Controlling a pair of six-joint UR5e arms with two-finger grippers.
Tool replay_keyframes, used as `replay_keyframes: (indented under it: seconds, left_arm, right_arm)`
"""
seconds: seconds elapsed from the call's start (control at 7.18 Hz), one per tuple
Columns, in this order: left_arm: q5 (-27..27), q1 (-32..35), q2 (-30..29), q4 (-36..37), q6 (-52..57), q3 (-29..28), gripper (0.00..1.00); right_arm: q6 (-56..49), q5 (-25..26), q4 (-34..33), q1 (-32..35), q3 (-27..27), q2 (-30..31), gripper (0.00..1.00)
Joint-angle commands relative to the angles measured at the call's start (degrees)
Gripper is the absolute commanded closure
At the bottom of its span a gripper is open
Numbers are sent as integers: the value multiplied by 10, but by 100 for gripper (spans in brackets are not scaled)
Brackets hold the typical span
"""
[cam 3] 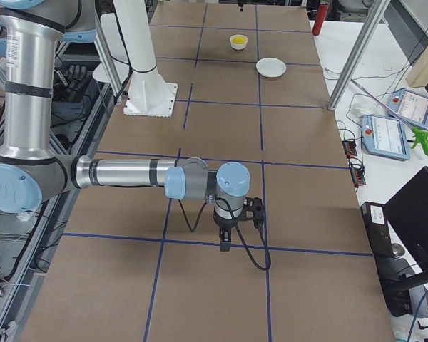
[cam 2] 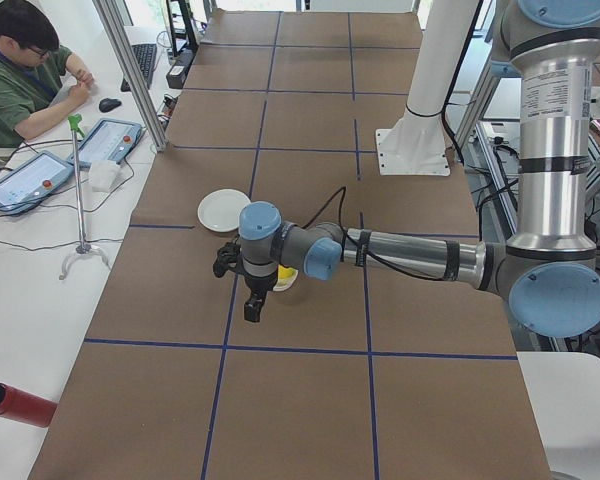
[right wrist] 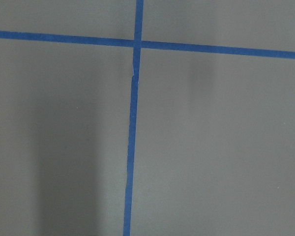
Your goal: Move lemon from plate to bowl
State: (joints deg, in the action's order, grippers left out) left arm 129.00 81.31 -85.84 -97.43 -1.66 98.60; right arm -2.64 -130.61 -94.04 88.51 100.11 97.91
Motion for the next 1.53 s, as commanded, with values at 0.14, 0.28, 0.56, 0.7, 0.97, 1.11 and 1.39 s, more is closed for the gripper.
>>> replay_keyframes:
  seconds: [0.14,0.28,0.56,0.7,0.97,1.11,1.39]
  left_arm:
    - [38,97,9,103,85,-13,0]
    - [42,97,9,115,85,-9,0]
    - [47,98,11,114,86,-4,0]
    - [44,99,12,110,85,4,0]
    - [41,99,13,108,85,5,0]
    - [41,98,10,108,86,5,0]
    - [42,98,5,105,85,7,0]
  right_arm:
    - [0,0,0,0,0,0,0]
    - [0,0,0,0,0,0,0]
    - [0,0,0,0,0,0,0]
    - [0,0,0,0,0,0,0]
    - [0,0,0,0,0,0,0]
    - [0,0,0,0,0,0,0]
    - [0,0,0,0,0,0,0]
